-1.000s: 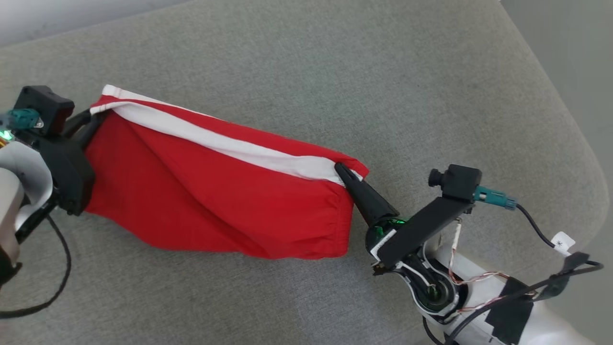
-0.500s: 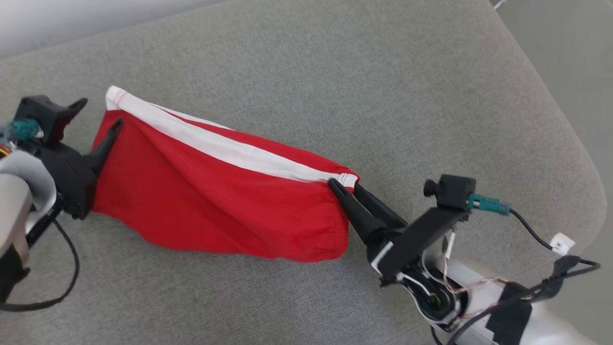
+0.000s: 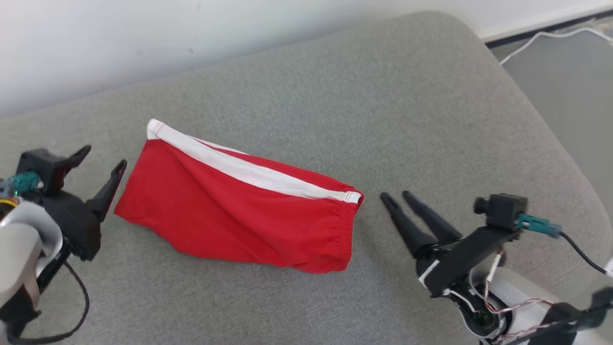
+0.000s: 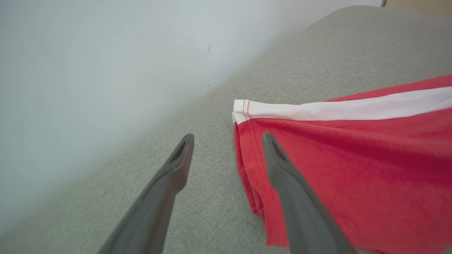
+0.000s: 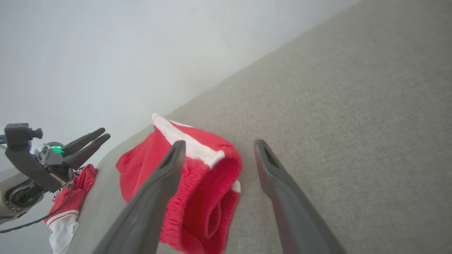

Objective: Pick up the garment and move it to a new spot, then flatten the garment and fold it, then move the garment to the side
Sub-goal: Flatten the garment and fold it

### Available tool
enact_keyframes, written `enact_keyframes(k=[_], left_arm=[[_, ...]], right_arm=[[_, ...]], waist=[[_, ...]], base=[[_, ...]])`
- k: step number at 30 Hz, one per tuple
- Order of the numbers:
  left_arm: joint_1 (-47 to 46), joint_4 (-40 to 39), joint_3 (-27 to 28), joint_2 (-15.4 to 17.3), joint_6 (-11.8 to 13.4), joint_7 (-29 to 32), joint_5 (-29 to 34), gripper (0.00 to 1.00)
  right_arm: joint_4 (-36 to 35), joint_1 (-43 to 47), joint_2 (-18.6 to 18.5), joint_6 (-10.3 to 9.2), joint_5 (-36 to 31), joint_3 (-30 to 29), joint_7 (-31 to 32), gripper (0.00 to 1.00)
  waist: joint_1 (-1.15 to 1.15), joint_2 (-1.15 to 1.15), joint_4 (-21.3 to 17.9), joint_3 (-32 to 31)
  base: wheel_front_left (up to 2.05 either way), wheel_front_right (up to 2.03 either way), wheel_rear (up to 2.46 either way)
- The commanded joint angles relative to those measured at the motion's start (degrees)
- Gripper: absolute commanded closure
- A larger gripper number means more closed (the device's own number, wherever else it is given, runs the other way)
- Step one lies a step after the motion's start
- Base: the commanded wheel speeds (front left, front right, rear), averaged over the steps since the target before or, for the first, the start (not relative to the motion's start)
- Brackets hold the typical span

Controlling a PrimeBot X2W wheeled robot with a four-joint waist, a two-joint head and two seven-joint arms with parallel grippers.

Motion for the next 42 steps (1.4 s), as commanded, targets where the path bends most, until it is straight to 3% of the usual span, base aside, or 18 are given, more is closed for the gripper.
enact_keyframes(k=[1, 8, 9, 16, 23, 41, 42], left_arm=[[1.9, -0.4, 0.8, 0.5, 0.4, -0.4, -0.8, 0.00], [5.2, -3.1, 2.5, 1.0, 1.1, -0.7, -1.6, 0.00], [5.9, -3.9, 3.0, 1.2, 1.2, -0.8, -1.5, 0.00], [8.3, -6.8, 3.8, 1.6, 0.6, -0.8, -2.8, 0.00], [9.9, -6.6, 2.4, 1.9, 0.3, 0.6, -4.2, 0.00], [10.2, 0.0, -1.8, 0.4, 0.0, 7.4, -9.6, 0.00], [10.1, -0.1, -2.1, 0.3, 0.0, 7.5, -9.9, 0.55]], right_arm=[[-0.1, 2.6, 0.9, 0.03, -3.7, -3.0, -0.1, 0.00], [-0.3, 9.9, 4.7, 0.03, -15.5, -14.3, -0.1, 0.00], [-0.7, 12.0, 6.1, 0.03, -19.5, -17.5, -0.1, 0.00], [-1.5, 17.9, 10.4, 0.03, -28.7, -24.6, -0.1, 0.00], [-1.7, 19.3, 12.7, 0.03, -31.8, -25.4, -0.1, 0.00], [-1.0, 16.2, 14.9, 0.03, -31.6, -23.2, -0.1, 0.00], [-0.9, 16.2, 14.9, 0.03, -31.7, -23.2, -0.1, 0.00]], waist=[[0.01, 0.00, 1.0, -2.1], [0.01, 0.00, 2.0, -3.0], [0.01, 0.00, 2.3, -3.0], [0.01, 0.00, 2.4, -3.6], [0.01, 0.00, 0.9, -3.0], [0.01, 0.00, -4.0, 0.7], [0.01, 0.00, -4.0, 0.7]], base=[[0.00, 0.00, 0.00], [0.00, 0.00, 0.00], [0.00, 0.00, 0.00], [0.00, 0.00, 0.00], [0.00, 0.00, 0.00], [0.00, 0.00, 0.00], [0.00, 0.00, 0.00]])
